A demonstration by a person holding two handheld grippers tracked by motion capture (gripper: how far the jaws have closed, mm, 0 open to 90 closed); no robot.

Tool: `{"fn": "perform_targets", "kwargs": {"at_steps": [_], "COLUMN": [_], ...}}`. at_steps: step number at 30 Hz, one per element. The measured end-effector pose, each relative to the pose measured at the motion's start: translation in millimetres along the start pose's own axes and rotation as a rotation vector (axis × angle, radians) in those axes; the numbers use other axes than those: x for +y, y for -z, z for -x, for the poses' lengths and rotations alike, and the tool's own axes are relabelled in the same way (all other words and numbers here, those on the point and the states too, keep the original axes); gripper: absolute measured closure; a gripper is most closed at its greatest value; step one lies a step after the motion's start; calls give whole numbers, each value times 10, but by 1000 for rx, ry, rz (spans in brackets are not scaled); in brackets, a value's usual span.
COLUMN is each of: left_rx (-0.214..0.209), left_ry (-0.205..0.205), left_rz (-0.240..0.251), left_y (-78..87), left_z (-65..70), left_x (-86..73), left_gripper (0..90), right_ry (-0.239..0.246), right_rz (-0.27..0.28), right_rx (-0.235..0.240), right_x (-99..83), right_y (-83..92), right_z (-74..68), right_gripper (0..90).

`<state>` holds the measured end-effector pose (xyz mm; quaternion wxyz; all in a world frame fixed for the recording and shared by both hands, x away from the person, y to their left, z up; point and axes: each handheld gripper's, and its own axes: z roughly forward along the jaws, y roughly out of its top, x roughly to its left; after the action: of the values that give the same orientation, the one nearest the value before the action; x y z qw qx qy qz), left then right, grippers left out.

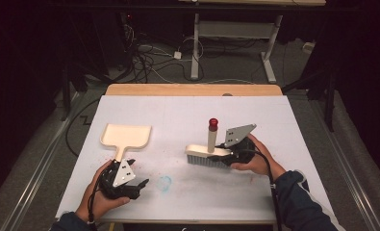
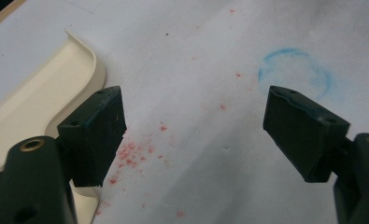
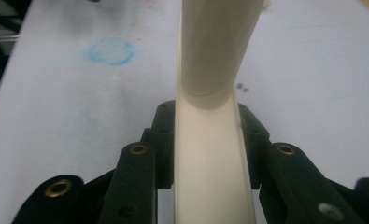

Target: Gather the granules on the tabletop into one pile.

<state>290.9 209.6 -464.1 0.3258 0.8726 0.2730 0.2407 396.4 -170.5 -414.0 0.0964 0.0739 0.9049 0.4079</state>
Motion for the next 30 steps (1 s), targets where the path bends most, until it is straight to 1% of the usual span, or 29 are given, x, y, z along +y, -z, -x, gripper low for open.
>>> {"fn": "perform_targets", "kwargs": {"at_steps": [2, 3, 5, 7, 8, 9, 11, 12, 15, 16, 17, 18, 19, 20, 21, 22, 23, 24, 25, 26, 27, 28, 29, 30], "left_rx": [0, 0, 0, 2, 3, 5, 7, 7, 9, 9, 11, 10, 12, 13, 12, 13, 13, 13, 12, 12, 12, 12, 12, 15], "left_ry": [-2, -1, 5, 6, 4, 1, 0, 0, -1, -1, -2, -1, -2, -4, -6, -7, -6, -6, -6, -5, -4, -3, -1, -2], "left_rz": [1, 4, 8, 8, 10, 9, 9, 11, 12, 12, 11, 11, 10, 9, 10, 12, 13, 12, 10, 10, 10, 12, 13, 13], "left_y": [4, 8, 16, 20, 27, 31, 33, 36, 35, 35, 32, 32, 33, 33, 35, 35, 34, 32, 32, 31, 30, 31, 33, 36], "left_z": [1, 1, -6, -9, -4, 0, 2, 1, -1, -1, 0, 1, 3, 5, 6, 7, 7, 7, 7, 7, 8, 8, 10, 13], "left_x": [1, 0, -3, -4, -4, -2, -2, 0, 4, 4, 5, 6, 8, 11, 14, 16, 18, 18, 19, 19, 20, 22, 23, 26], "left_gripper": [205, 206, 205, 205, 205, 205, 205, 205, 205, 205, 205, 206, 208, 208, 208, 208, 209, 209, 209, 209, 209, 209, 210, 210], "right_ry": [-8, -12, -19, -50, -80, -96, -150, -189, -263, -275, -275, -291, -293, -293, -307, -298, -306, -306, -330, -340, -340, -333, -318, -314], "right_rz": [32, 42, 50, 51, 52, 49, 29, 16, -23, -34, -34, -57, -105, -105, -148, -150, -135, -135, -119, -110, -110, -105, -108, -99], "right_rx": [-9, -24, -62, -111, -157, -189, -298, -352, -448, -472, -472, -515, -584, -584, -640, -658, -662, -662, -660, -658, -658, -671, -680, -674], "right_x": [28, 43, 56, 44, 22, 4, -60, -112, -232, -256, -256, -285, -325, -325, -359, -374, -377, -377, -355, -345, -345, -306, -285, -251], "right_y": [93, 140, 234, 313, 368, 399, 461, 484, 498, 490, 490, 462, 387, 387, 285, 249, 223, 223, 173, 141, 141, 46, 9, -51], "right_z": [-50, -76, -111, -119, -115, -109, -106, -111, -127, -129, -129, -146, -159, -159, -169, -172, -181, -181, -210, -226, -226, -279, -302, -333], "right_gripper": [674, 674, 674, 674, 674, 674, 675, 675, 675, 675, 675, 675, 675, 675, 675, 675, 675, 675, 676, 676, 676, 676, 676, 676]}}
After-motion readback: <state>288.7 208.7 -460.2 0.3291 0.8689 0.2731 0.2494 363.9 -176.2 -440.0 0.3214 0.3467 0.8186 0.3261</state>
